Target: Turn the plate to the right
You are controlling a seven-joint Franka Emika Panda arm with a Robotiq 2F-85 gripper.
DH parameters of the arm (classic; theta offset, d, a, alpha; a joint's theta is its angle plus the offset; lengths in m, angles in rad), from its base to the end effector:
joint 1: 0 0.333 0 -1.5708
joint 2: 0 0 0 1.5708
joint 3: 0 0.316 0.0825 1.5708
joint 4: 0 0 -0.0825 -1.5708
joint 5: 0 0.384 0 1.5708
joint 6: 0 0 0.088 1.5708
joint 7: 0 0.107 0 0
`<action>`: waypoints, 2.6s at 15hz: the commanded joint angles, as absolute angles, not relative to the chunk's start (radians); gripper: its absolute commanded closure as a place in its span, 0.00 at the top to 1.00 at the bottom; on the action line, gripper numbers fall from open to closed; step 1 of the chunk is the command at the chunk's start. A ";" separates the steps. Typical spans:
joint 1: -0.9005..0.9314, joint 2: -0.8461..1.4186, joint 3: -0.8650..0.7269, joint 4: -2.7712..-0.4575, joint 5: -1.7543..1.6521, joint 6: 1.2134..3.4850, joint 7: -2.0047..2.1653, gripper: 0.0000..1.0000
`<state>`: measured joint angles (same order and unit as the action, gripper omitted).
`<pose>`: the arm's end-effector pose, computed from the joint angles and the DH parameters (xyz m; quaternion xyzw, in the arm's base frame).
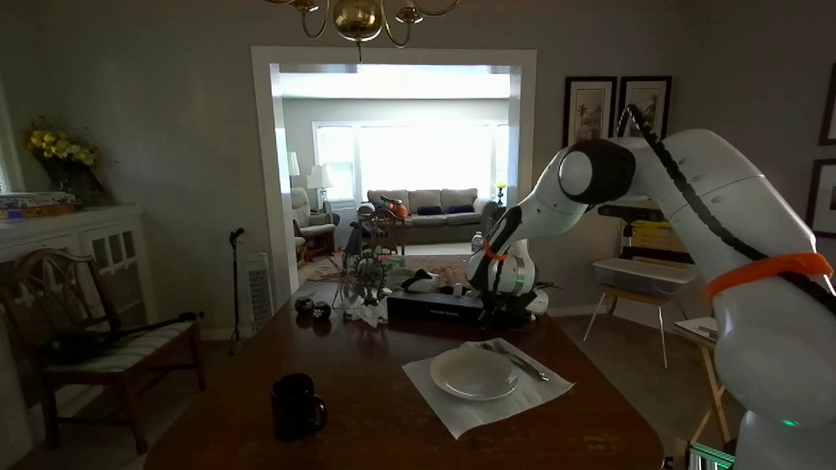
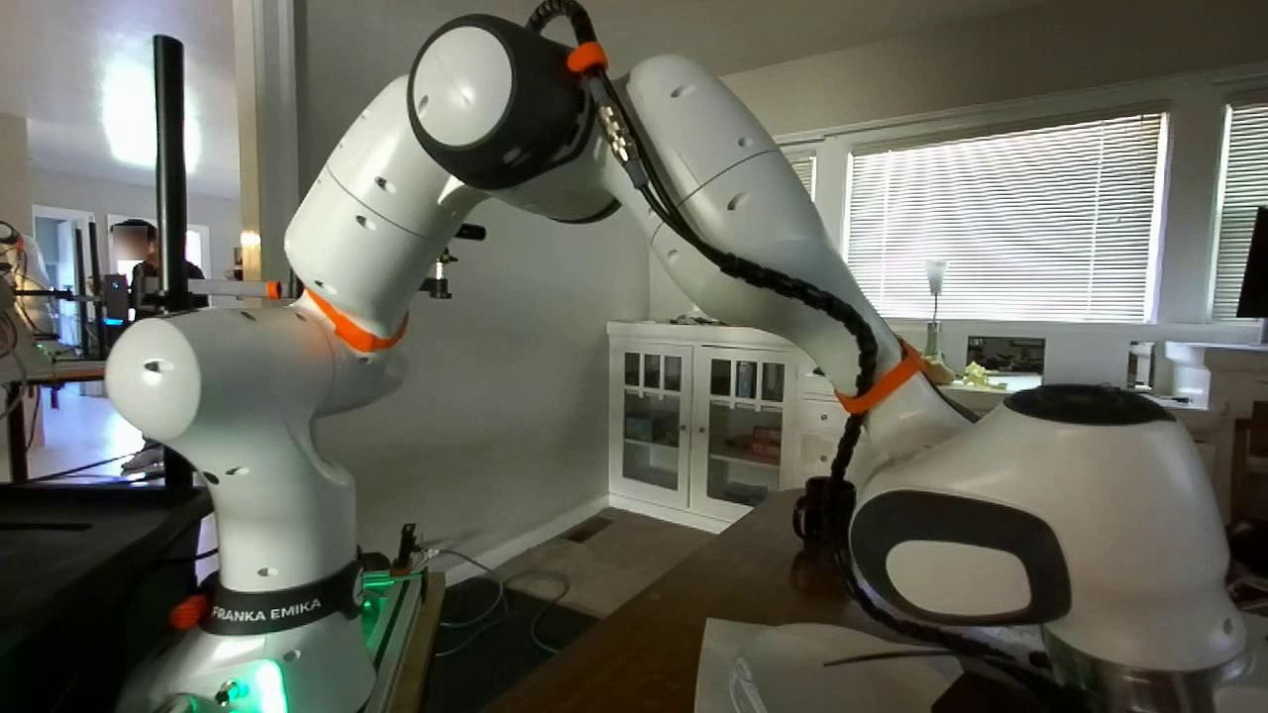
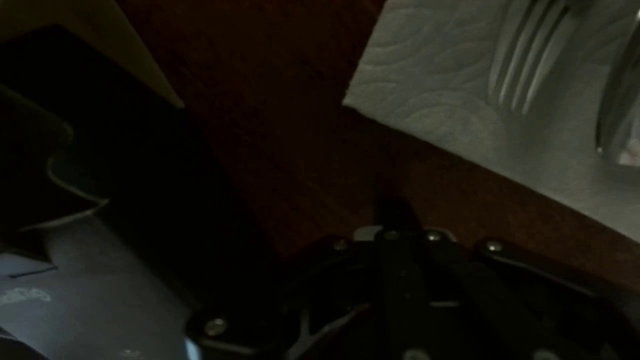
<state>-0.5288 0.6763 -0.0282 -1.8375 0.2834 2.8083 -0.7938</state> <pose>0.5610 -0.3634 0.1879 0.9876 -0.0043 0.1499 0.0469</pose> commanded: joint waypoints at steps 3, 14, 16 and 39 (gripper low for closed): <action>-0.463 0.521 -0.101 -1.969 0.184 2.826 -0.562 0.00; -0.334 0.063 -0.100 -2.344 0.149 2.594 -0.438 0.00; -0.282 -0.003 -0.120 -2.398 0.075 2.564 -0.330 0.00; -0.027 -0.051 -0.048 -2.625 0.083 2.680 -0.364 0.00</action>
